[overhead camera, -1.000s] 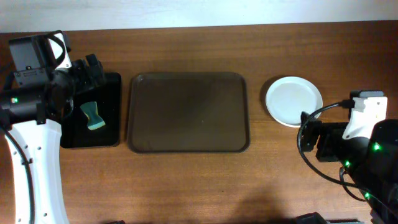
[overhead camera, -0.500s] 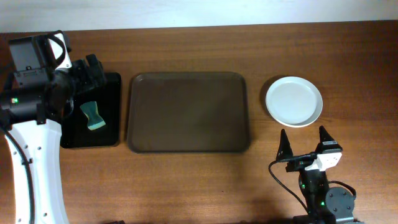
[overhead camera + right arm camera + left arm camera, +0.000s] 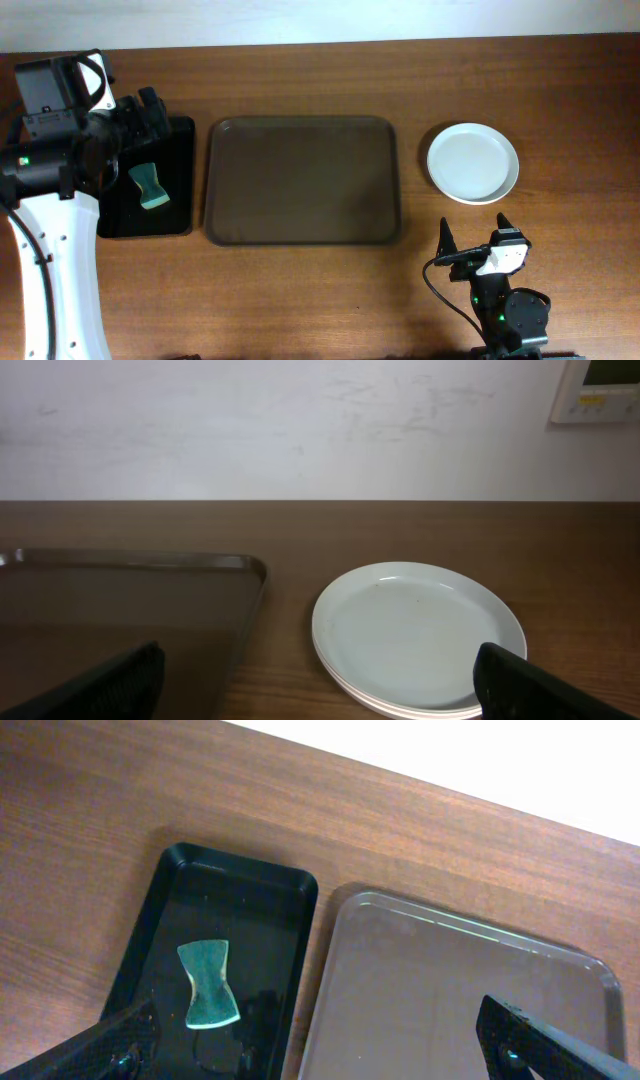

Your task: Clean dirty plates on tray and stack at the side

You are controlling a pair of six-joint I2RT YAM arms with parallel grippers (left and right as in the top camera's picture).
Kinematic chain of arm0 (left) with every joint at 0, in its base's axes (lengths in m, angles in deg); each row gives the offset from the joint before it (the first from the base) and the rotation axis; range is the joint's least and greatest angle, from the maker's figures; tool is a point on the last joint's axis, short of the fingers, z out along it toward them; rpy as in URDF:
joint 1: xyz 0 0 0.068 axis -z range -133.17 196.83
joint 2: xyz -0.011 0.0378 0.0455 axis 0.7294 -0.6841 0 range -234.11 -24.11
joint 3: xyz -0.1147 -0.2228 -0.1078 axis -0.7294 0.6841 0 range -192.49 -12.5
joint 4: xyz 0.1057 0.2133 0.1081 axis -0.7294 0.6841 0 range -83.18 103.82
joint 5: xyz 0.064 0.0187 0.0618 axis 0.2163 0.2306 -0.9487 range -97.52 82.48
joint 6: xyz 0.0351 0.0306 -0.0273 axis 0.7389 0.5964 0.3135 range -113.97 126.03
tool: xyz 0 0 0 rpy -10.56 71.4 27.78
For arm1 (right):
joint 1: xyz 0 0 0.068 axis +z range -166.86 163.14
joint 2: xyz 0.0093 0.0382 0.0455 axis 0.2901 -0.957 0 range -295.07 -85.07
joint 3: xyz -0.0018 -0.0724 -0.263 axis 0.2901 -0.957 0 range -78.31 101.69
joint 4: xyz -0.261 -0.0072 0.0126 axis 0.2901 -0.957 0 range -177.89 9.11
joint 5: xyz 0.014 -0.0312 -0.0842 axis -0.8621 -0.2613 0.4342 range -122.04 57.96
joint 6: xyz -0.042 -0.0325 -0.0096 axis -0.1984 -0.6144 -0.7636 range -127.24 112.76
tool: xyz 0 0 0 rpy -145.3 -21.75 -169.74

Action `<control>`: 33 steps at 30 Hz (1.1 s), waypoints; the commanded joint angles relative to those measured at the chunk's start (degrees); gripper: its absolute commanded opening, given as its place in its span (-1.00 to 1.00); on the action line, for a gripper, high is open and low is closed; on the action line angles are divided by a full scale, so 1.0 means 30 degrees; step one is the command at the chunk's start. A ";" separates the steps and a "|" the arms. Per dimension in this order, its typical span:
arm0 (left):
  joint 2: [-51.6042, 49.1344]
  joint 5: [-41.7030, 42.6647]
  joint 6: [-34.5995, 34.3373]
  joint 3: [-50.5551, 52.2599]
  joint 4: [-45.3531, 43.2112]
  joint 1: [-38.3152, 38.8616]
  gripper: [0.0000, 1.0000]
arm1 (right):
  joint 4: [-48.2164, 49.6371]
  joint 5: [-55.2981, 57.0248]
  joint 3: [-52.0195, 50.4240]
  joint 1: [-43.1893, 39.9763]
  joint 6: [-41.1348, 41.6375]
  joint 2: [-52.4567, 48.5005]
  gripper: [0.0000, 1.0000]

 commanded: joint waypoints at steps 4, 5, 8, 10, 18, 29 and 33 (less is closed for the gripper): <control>0.0087 -0.0546 0.0321 0.0073 -0.0029 -0.0015 0.98 | -0.0044 -0.0073 -0.0175 -0.0109 -0.0051 0.0197 0.97; 0.0736 -0.0852 0.0328 0.0270 0.0313 0.0087 0.98 | -0.0044 -0.0073 -0.0175 -0.0109 -0.0051 0.0197 0.97; 0.5078 -0.2404 0.0321 0.5690 -0.2761 0.1173 0.98 | -0.0044 -0.0073 -0.0175 -0.0109 -0.0051 0.0197 0.97; 0.8473 -0.2448 0.0313 1.0069 -0.5399 0.1209 0.98 | -0.0044 -0.0073 -0.0175 -0.0109 -0.0051 0.0197 0.97; 2.1835 -0.2237 0.1610 2.5973 -1.6014 0.2798 0.98 | -0.0036 -0.0073 -0.0175 -0.0109 -0.0051 0.0197 0.97; 2.7664 -0.1588 0.6091 3.0199 -1.6801 0.3249 0.98 | -0.0044 -0.0073 -0.0175 -0.0109 -0.0051 0.0197 0.97; 2.7664 -0.1603 0.6127 3.0323 -1.5795 0.3249 0.98 | -0.0044 -0.0073 -0.0175 -0.0109 -0.0051 0.0197 0.97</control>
